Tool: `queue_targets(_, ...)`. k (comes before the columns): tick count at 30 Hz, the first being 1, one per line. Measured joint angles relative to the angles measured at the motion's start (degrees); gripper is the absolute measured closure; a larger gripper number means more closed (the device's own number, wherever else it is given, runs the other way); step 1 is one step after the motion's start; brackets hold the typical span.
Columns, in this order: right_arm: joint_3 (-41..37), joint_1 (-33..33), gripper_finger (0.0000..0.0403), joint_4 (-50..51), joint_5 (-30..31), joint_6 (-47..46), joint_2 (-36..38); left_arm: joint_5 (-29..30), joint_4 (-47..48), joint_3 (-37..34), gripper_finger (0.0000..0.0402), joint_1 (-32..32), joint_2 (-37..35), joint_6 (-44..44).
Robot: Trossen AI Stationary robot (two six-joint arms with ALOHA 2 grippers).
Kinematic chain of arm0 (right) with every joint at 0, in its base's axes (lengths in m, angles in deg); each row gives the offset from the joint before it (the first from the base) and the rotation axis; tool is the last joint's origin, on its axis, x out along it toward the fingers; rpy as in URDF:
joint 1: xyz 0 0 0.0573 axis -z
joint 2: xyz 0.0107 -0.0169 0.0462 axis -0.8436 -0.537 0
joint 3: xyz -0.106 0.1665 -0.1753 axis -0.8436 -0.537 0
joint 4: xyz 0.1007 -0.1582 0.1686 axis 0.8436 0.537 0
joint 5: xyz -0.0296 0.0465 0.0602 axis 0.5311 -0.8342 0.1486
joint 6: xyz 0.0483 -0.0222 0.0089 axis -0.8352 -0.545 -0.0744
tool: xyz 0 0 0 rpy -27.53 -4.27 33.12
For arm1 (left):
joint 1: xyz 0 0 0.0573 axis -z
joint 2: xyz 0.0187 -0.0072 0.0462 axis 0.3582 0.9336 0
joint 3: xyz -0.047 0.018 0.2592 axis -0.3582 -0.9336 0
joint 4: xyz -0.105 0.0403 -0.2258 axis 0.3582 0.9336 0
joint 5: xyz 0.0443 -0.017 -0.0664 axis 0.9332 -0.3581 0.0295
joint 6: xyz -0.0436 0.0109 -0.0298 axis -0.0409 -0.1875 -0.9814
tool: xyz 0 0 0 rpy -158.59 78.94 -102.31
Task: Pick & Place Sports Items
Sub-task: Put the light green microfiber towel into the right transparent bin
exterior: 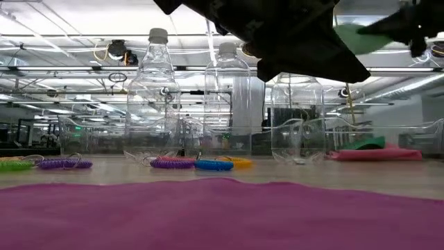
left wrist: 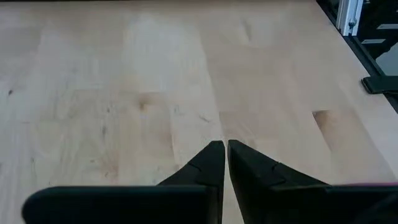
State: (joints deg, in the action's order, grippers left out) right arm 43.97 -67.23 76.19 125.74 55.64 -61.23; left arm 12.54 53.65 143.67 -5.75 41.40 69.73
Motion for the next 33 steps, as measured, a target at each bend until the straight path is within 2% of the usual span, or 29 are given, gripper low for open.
queue_targets(2,0.0,0.0,0.0403,0.4,10.0,0.0,0.4,0.0,0.0,0.0,0.038,0.0,0.0,0.0)
queue_targets(3,0.0,0.0,0.0403,0.4,12.7,0.1,0.3,0.0,0.0,0.0,0.038,0.0,0.0,0.0)
queue_targets(8,0.0,0.6,0.0403,0.0,17.0,2.6,-2.1,0.0,0.0,0.0,0.038,0.0,0.0,0.0)
queue_targets(11,0.0,2.8,0.0403,2.5,21.6,-1.0,-4.9,0.0,0.0,0.0,0.038,-0.1,0.0,0.0)
queue_targets(13,0.0,5.4,0.0403,5.5,20.9,-5.6,-7.2,0.0,0.0,0.0,0.038,-0.3,0.0,-0.4)
queue_targets(16,0.0,10.8,0.0403,8.4,13.3,-11.7,-10.8,0.0,0.0,0.0,0.038,-0.3,0.0,-1.3)
queue_targets(20,0.0,20.9,0.0403,8.0,-1.5,-12.5,-15.5,0.0,0.0,0.0,0.038,-0.3,0.0,-1.5)
queue_targets(26,0.0,42.2,0.0403,9.7,-21.3,-13.9,-21.2,0.0,0.0,0.0,0.038,-0.3,0.0,-1.4)
queue_targets(30,0.0,53.4,0.0403,10.6,-29.8,-13.6,-25.7,0.0,0.0,0.0,0.038,-0.3,0.0,-1.5)
queue_targets(33,0.0,57.2,0.0403,10.9,-33.5,-12.2,-28.9,0.0,0.0,0.0,0.038,-0.3,0.0,-1.5)
